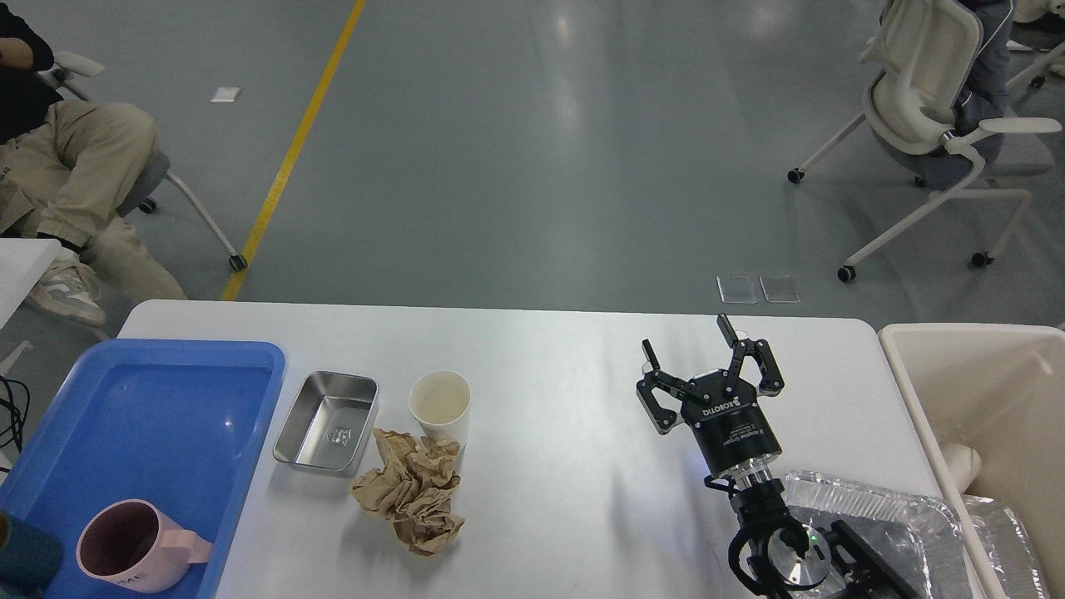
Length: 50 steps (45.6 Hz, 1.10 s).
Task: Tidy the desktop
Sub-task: 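Move the left gripper to the small silver metal tray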
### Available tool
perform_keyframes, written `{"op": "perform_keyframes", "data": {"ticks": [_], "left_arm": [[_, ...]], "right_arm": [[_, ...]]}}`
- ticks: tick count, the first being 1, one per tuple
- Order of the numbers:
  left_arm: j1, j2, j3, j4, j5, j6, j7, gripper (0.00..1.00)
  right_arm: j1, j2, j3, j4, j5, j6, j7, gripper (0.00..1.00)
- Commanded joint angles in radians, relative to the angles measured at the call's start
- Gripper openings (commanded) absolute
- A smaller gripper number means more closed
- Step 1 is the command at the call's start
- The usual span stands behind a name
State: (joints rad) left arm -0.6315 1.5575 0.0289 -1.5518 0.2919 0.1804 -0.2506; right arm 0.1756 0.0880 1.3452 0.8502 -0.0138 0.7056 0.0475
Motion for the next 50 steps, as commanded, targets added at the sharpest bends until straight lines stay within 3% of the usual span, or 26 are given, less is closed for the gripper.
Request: {"op": "perform_keyframes", "data": {"ticks": [1, 3, 15, 23, 29, 40, 50], "left_arm": [[0.007, -0.008, -0.007, 0.022, 0.047, -0.001, -0.064, 0.97], [0.004, -0.019, -0.009, 0.038, 0.108, -0.001, -0.081, 0.97], [-0.025, -0.188, -0.014, 0.235, 0.613, -0.015, -0.079, 0.97], [-0.103, -0.301, -0.014, 0.436, 0.918, -0.099, -0.099, 0.97], [-0.183, -0.396, -0.014, 0.533, 1.088, -0.148, -0.139, 0.97], [-0.29, -0.55, 0.002, 0.567, 1.377, -0.194, -0.16, 0.97], [-0.312, -0.654, 0.002, 0.564, 1.771, -0.193, -0.243, 0.96]], "right_arm": [[0.001, 0.003, 0.0, 0.001, 0.0, 0.0, 0.0, 1.0], [-0.001, 0.003, 0.0, 0.001, 0.0, 0.002, 0.0, 1.0], [-0.001, 0.004, 0.0, 0.001, 0.002, 0.005, 0.0, 1.0], [-0.004, 0.006, 0.0, 0.001, 0.002, 0.006, 0.0, 1.0], [-0.002, 0.007, -0.001, 0.001, 0.002, 0.006, 0.0, 1.0], [-0.001, 0.024, -0.001, 0.001, 0.002, 0.006, 0.0, 1.0], [0.001, 0.024, -0.001, 0.003, 0.002, 0.006, 0.0, 1.0]]}}
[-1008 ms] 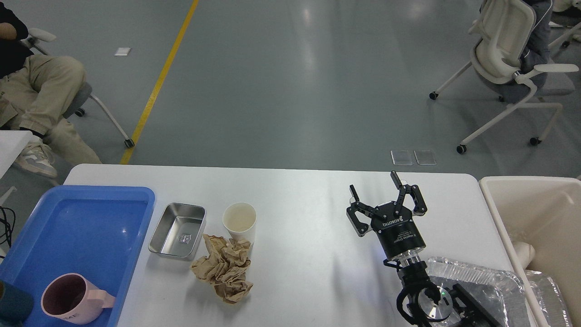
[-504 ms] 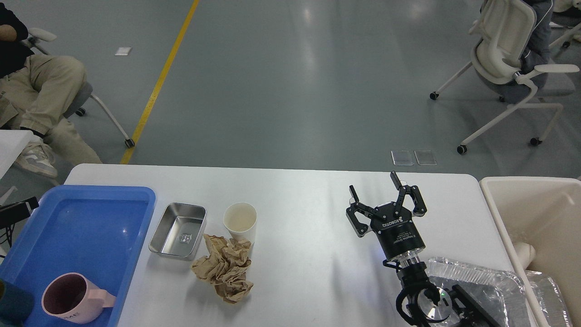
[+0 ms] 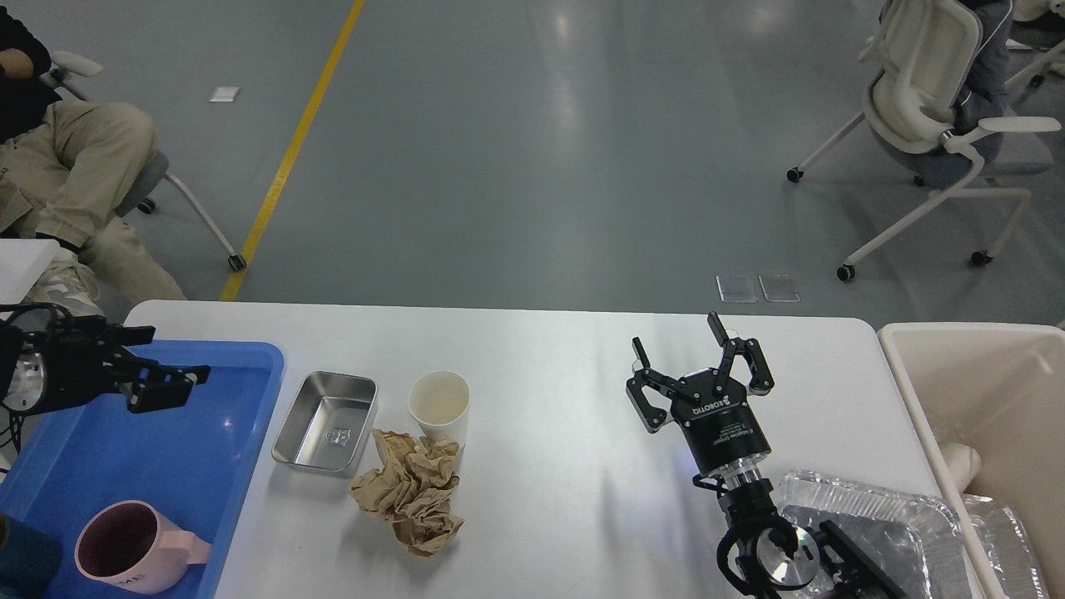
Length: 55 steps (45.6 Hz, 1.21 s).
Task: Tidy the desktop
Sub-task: 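Move the left gripper to the small silver metal tray, then grasp the edge of the silver tray with the left gripper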
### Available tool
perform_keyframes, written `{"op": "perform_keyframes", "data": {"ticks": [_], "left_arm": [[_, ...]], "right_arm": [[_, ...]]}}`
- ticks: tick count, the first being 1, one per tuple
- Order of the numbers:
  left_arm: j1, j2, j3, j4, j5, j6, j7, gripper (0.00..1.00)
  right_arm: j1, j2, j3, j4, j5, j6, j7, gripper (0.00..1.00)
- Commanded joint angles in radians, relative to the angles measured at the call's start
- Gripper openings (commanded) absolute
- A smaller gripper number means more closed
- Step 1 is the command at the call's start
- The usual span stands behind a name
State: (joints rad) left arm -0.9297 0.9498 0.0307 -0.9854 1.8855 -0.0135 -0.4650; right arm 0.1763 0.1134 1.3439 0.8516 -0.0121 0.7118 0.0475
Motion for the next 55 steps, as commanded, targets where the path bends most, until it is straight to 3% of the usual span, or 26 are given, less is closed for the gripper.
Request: {"op": "perform_keyframes", "data": {"ticks": [1, 8, 16, 20, 35, 50, 55], "left_arm": [[-0.017, -0.055, 0.0, -0.003, 0.199, 0.001, -0.032, 0.96], [-0.06, -0.089, 0.043, -0.003, 0.308, 0.001, -0.09, 0.96], [-0.178, -0.144, 0.234, -0.003, 0.345, 0.006, -0.125, 0.95], [-0.237, -0.195, 0.34, -0.003, 0.345, 0.013, -0.185, 0.95], [-0.317, -0.364, 0.517, 0.02, 0.348, 0.017, -0.218, 0.95], [-0.293, -0.589, 0.655, 0.218, 0.328, 0.101, -0.221, 0.95], [-0.273, -0.602, 0.66, 0.234, 0.328, 0.11, -0.221, 0.92]], "right_arm": [[0.002, -0.001, 0.0, 0.001, 0.0, 0.0, 0.0, 1.0], [0.002, 0.0, 0.0, 0.006, 0.0, 0.0, 0.0, 1.0], [0.005, 0.0, 0.001, 0.007, 0.0, 0.0, 0.0, 1.0], [0.006, 0.0, 0.001, 0.009, 0.0, 0.0, 0.0, 1.0], [0.008, -0.001, 0.004, 0.009, 0.003, 0.003, 0.0, 1.0], [0.006, -0.008, 0.006, 0.006, 0.004, 0.005, 0.0, 1.0], [0.006, -0.008, 0.006, 0.006, 0.004, 0.005, 0.0, 1.0]]}}
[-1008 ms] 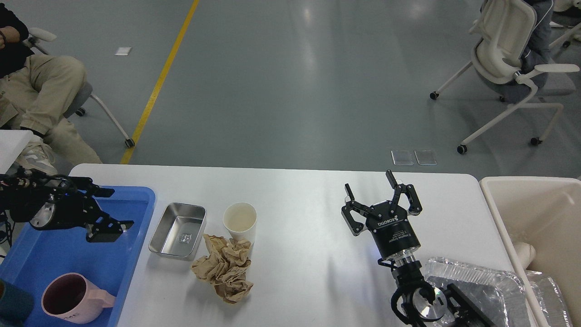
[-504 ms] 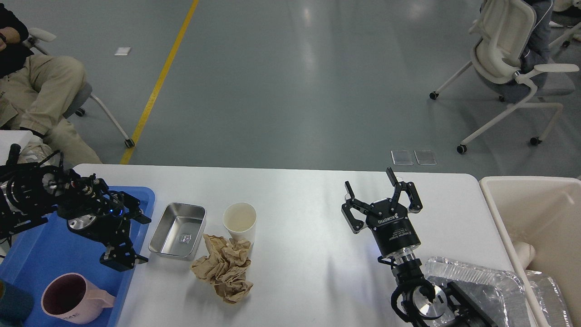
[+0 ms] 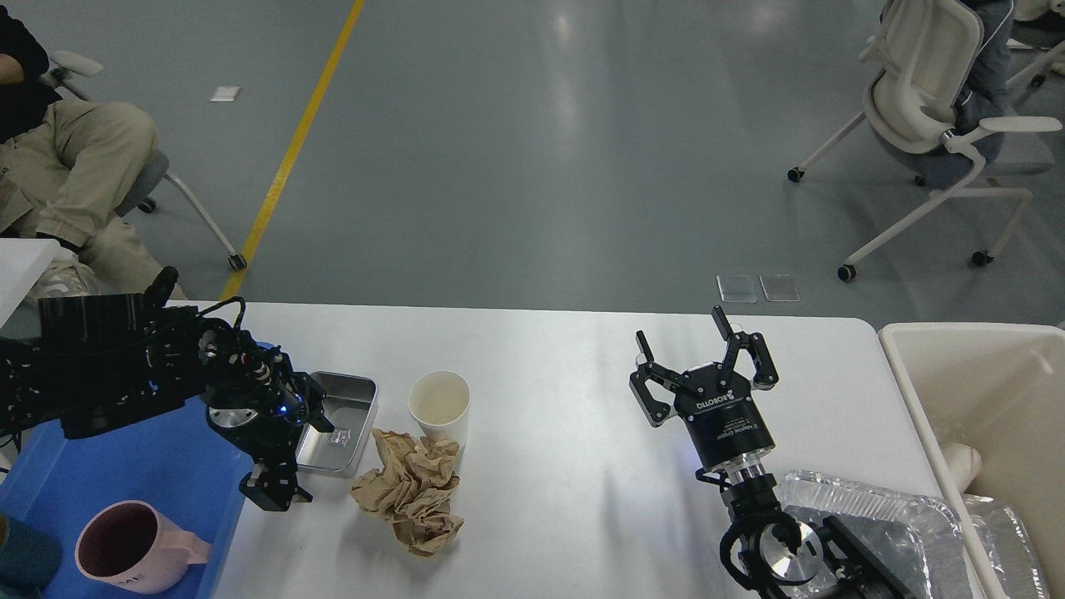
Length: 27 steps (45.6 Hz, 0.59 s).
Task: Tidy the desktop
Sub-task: 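Grasp the edge of the silver tray with the left gripper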
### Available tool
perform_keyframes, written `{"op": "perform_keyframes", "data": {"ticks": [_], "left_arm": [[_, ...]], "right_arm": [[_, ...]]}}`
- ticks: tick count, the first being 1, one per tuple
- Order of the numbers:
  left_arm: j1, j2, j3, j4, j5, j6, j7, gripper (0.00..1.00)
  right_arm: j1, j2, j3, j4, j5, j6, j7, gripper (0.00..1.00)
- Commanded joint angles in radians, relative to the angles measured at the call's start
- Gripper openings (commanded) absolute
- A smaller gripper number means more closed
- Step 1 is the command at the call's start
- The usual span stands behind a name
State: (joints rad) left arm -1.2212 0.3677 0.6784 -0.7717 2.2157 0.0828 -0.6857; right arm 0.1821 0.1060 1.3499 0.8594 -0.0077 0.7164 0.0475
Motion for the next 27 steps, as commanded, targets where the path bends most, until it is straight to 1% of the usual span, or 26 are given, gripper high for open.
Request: {"op": "perform_keyframes", "data": {"ticks": [1, 8, 12, 16, 21, 27], "left_arm": [[0.02, -0.02, 0.012, 0.02, -0.002, 0.014, 0.0, 0.91], [0.04, -0.018, 0.012, 0.031, -0.002, 0.021, 0.002, 0.82], [0.055, -0.018, 0.013, 0.045, 0.001, 0.029, 0.002, 0.71], [0.062, -0.018, 0.013, 0.055, 0.001, 0.041, 0.003, 0.65], [0.071, -0.018, 0.013, 0.074, -0.002, 0.045, 0.018, 0.64], [0.071, -0.018, 0.013, 0.083, -0.001, 0.071, 0.02, 0.6]], "right_arm": [[0.0, 0.0, 0.0, -0.002, 0.0, 0.0, 0.0, 1.0], [0.0, 0.0, 0.0, -0.003, 0.0, 0.0, 0.0, 1.0], [-0.001, 0.0, 0.0, -0.005, 0.0, 0.0, 0.0, 1.0], [-0.003, -0.002, 0.0, -0.006, 0.0, 0.002, 0.0, 1.0], [-0.003, -0.003, 0.0, -0.008, 0.0, 0.0, 0.0, 1.0], [-0.001, -0.002, 0.0, -0.008, 0.0, 0.002, 0.0, 1.0]]}}
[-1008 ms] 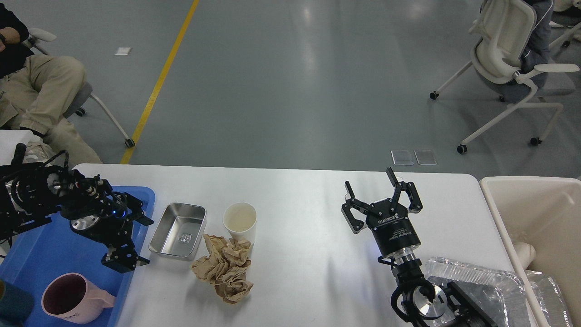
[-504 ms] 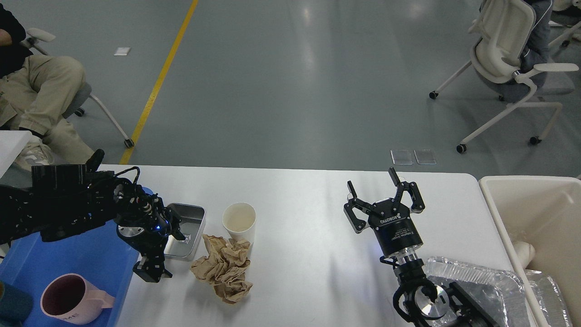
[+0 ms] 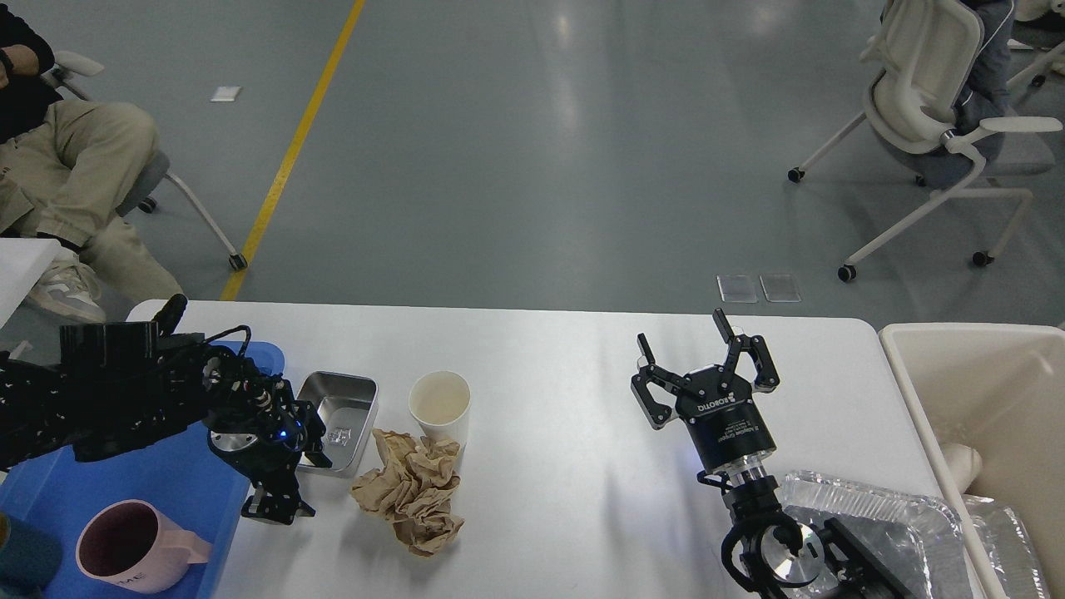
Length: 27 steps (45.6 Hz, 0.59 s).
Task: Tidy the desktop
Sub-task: 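Grasp the edge of the silver tray with the left gripper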
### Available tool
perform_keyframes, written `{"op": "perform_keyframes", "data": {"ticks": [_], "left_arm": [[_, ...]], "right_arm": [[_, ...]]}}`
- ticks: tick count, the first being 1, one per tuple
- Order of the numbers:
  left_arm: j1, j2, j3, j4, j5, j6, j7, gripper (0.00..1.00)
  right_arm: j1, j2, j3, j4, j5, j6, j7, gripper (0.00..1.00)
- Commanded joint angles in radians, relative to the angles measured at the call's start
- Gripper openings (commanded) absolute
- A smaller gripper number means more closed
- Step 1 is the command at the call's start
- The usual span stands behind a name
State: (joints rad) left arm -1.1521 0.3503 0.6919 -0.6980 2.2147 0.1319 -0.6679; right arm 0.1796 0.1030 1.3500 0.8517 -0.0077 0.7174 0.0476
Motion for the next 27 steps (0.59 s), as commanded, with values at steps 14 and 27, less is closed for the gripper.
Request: {"op": "perform_keyframes", "data": {"ticks": [14, 27], "left_arm": [[0.006, 0.007, -0.002, 0.034, -0.001, 0.063, -0.002, 0.18], [0.019, 0.007, 0.0, 0.08, -0.004, 0.06, -0.004, 0.0]], "right_arm": [[-0.002, 0.001, 0.0, 0.001, 0.0, 0.001, 0.0, 1.0], [-0.002, 0.001, 0.0, 0.001, 0.0, 0.001, 0.0, 1.0]]}}
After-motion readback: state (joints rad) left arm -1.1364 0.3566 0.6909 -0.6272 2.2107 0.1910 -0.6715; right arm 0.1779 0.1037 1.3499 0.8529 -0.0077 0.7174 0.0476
